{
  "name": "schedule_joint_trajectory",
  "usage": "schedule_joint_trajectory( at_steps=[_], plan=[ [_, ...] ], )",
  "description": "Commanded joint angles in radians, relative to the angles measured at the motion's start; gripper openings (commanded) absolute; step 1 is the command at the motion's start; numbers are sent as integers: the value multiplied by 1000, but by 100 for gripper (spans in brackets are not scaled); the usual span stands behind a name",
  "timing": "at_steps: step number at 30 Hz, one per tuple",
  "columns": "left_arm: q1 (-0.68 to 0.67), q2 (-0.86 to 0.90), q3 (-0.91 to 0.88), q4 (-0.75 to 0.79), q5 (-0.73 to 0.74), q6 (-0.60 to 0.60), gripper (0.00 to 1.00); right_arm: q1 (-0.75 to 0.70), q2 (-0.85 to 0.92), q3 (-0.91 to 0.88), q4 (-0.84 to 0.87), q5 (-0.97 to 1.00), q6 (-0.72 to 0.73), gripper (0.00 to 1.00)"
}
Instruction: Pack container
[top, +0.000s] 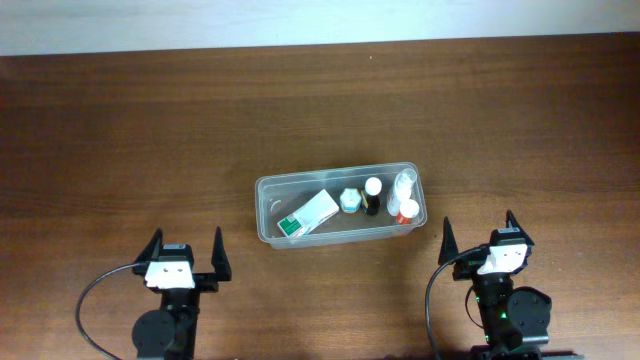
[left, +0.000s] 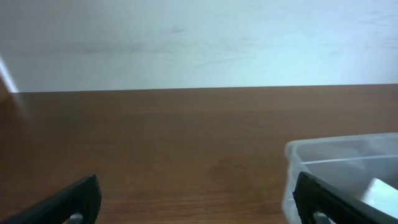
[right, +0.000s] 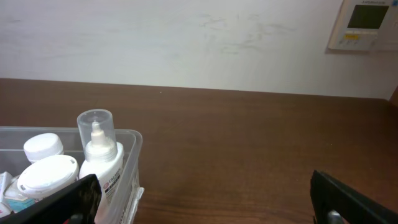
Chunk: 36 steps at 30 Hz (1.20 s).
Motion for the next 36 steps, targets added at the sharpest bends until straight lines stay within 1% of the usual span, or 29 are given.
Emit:
schedule_joint_trajectory(
  at_steps=[1, 7, 36],
  plan=[
    [-25, -10, -9, 6, -110, 12, 99, -2, -5, -5, -6, 8, -5, 98],
    [-29, -11, -9, 2, -36, 11, 99, -2, -5, -5, -6, 8, -5, 98],
    [-29, -10, -9, 2, -34, 11, 99, -2, -5, -5, -6, 8, -5, 98]
  ],
)
